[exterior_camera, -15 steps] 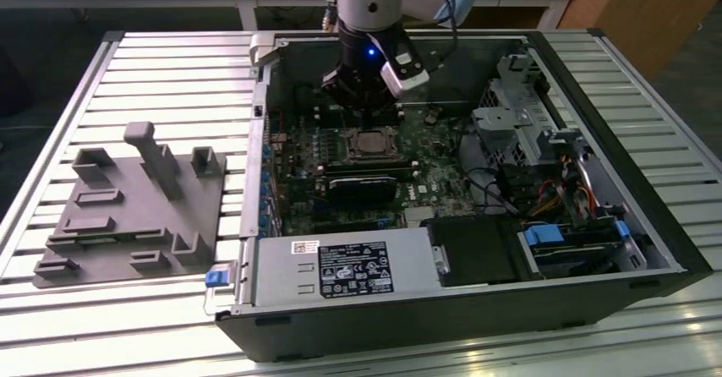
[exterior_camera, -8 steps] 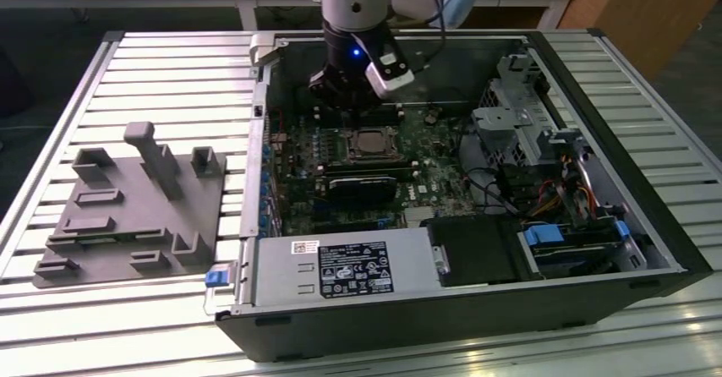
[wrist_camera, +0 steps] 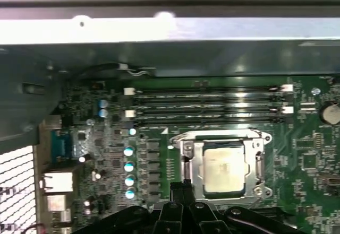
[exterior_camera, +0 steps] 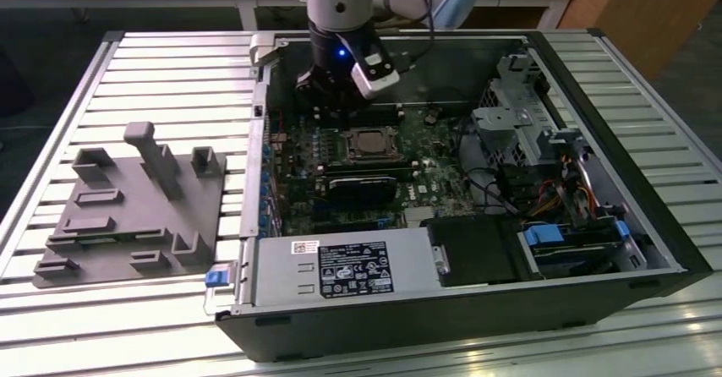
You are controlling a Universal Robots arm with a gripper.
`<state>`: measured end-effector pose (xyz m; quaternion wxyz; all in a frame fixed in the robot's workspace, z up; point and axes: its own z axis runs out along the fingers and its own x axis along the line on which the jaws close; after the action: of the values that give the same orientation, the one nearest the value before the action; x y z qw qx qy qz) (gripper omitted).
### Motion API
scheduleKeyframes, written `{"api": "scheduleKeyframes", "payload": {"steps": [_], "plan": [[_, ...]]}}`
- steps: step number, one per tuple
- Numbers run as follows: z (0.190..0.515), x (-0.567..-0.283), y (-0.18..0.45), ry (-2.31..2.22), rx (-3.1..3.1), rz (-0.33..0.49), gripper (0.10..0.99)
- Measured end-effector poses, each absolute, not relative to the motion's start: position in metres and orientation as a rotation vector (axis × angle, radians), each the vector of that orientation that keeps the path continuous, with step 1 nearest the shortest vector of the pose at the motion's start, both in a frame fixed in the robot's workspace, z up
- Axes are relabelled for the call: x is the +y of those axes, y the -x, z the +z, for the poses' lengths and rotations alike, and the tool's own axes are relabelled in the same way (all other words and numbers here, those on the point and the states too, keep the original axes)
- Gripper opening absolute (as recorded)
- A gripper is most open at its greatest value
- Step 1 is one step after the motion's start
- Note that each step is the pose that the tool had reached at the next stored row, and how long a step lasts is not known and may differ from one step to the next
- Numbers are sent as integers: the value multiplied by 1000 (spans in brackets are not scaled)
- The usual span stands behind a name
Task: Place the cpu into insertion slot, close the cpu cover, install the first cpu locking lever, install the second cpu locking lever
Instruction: 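Install the first cpu locking lever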
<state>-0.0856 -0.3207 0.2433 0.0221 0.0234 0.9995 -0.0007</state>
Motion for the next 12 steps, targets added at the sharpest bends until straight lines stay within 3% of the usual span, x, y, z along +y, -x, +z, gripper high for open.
{"api": "scheduleKeyframes", "payload": {"steps": [8, 12], "plan": [[243, -321, 100, -73, 3097, 5, 106], [243, -321, 102, -74, 3096, 87, 106]]}}
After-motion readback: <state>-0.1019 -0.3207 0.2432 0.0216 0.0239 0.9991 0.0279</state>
